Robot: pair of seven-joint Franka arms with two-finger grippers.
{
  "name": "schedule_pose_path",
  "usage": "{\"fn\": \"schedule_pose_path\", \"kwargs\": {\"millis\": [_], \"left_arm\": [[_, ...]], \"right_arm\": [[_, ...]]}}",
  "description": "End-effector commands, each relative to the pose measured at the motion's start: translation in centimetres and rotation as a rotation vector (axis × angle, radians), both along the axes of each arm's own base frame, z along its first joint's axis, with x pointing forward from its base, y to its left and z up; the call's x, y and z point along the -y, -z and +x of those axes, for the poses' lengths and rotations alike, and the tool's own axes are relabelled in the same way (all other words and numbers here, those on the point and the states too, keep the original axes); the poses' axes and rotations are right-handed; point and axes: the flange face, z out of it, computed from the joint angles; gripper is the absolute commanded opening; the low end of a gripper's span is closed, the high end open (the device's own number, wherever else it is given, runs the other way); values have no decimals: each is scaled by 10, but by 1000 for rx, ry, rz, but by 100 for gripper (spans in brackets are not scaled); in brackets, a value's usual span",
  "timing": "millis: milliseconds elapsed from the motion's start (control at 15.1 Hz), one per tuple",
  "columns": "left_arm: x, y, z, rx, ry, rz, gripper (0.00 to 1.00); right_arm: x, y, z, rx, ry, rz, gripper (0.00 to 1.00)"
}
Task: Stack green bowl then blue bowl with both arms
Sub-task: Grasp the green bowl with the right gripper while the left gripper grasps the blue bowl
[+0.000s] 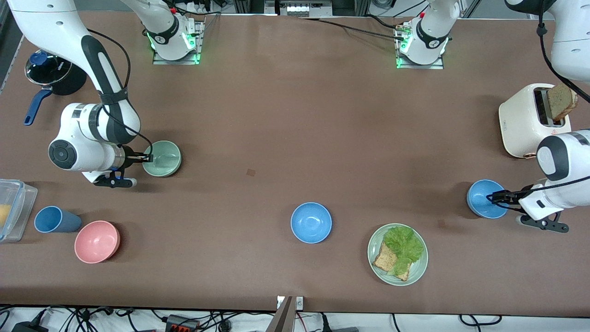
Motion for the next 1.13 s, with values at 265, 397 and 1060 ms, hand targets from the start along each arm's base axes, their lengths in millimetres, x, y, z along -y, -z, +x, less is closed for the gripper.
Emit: {"fn": "schedule_pose_path", "kwargs": {"millis": [265, 397, 1060], "left_arm": [[-27, 20, 3, 53, 88, -51, 81], [-26, 25, 1, 46, 87, -57, 73], [-37, 29, -9, 24, -9, -139, 5]], "right_arm": [[-73, -39, 21, 49, -111, 17, 0], [-129, -65, 34, 86, -194, 26, 0], [-418, -42, -31, 56, -54, 108, 0]]}}
